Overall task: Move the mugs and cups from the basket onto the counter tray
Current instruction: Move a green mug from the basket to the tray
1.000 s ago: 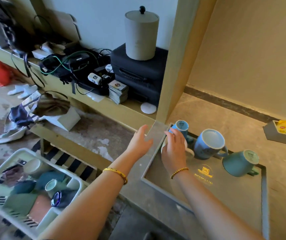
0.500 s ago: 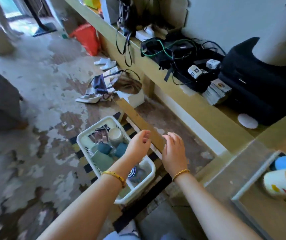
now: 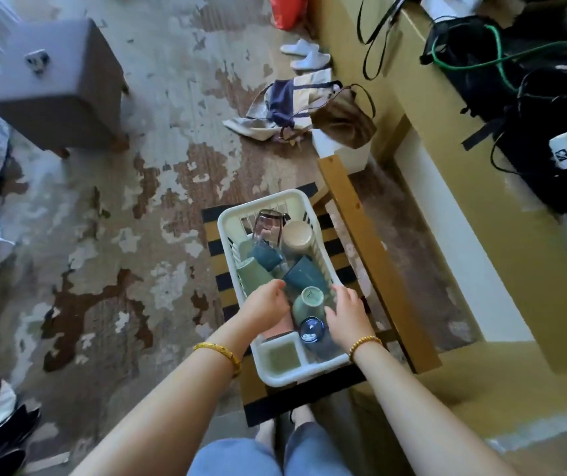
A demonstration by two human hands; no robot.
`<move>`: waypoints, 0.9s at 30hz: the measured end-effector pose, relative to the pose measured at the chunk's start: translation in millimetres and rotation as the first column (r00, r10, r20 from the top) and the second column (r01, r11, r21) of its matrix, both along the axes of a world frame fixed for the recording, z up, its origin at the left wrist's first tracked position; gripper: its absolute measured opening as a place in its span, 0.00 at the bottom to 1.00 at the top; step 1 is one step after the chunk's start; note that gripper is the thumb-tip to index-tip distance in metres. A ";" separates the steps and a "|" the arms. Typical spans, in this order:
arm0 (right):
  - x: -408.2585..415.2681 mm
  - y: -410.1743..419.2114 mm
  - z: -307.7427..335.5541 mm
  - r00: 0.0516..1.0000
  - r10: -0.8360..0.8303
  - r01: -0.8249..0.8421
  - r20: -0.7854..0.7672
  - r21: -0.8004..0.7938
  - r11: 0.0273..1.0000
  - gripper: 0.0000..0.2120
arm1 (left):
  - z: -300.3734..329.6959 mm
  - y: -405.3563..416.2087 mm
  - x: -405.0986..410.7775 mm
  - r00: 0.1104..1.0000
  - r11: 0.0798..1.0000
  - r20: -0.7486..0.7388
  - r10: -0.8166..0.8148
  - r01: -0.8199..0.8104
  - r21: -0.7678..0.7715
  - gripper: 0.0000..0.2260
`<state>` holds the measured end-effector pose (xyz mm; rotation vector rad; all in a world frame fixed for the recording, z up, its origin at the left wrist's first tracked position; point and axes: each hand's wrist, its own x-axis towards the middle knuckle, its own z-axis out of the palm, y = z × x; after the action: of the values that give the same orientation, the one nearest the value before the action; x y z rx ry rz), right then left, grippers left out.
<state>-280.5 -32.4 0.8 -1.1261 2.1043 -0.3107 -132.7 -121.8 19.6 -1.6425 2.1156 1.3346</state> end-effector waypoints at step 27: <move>-47.2 -51.9 -99.7 0.936 -0.053 -0.053 0.348 0.289 0.956 0.23 | -132.1 1.2 -73.8 0.992 0.999 0.119 -0.033 0.031 0.018 0.20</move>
<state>-327.7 -84.3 -98.9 -0.8243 1.7612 -0.1747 -206.5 -120.6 -112.5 -1.6321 2.0485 1.2091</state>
